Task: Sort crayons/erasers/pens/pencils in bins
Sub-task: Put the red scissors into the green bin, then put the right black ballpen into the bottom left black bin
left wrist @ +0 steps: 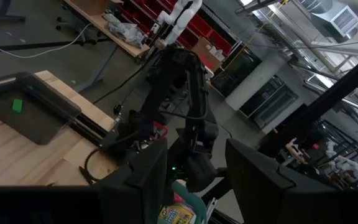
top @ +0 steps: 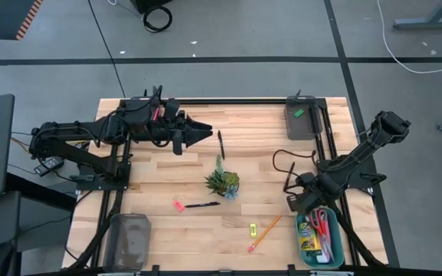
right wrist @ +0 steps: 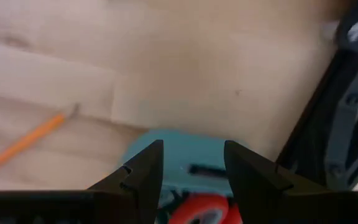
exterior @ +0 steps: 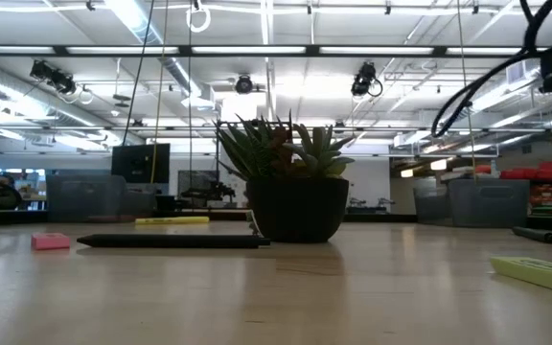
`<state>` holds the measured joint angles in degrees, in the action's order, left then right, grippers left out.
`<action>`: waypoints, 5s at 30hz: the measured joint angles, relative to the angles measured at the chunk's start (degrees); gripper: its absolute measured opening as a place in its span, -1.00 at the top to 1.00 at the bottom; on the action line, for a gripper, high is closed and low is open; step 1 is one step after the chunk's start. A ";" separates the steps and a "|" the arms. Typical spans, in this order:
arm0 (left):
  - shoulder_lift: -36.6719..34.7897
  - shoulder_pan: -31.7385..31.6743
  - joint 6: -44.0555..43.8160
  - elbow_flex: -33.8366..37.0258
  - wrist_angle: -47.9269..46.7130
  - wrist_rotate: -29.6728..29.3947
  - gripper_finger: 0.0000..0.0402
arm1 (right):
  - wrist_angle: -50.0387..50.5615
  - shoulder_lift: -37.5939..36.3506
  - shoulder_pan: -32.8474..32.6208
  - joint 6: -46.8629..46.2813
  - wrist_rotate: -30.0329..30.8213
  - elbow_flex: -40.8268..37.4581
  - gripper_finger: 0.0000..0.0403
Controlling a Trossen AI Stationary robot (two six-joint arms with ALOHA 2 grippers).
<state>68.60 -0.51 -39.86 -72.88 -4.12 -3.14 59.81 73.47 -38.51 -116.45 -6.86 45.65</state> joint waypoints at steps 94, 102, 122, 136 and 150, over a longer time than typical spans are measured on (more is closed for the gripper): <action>-6.25 4.46 10.95 -0.02 -9.08 -0.09 0.14 | -12.99 1.86 33.69 17.72 2.06 -6.69 0.12; -6.25 4.46 10.98 -0.02 -9.04 -0.09 0.14 | -11.06 1.86 32.97 16.65 0.94 -8.68 0.12; -6.25 4.44 10.58 -0.02 -9.05 -0.09 0.14 | -20.77 1.64 32.99 12.05 -0.70 -15.15 0.12; -6.25 4.44 10.56 -0.02 -9.03 -0.09 0.14 | -22.05 1.68 32.96 11.59 0.14 -15.48 0.49; -6.25 4.44 10.54 -0.02 -9.05 -0.09 0.14 | -21.83 1.75 32.94 14.09 1.12 -15.43 0.69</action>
<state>62.35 3.92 -29.32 -72.90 -13.17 -3.22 37.98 75.22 -5.56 -102.36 -5.74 30.22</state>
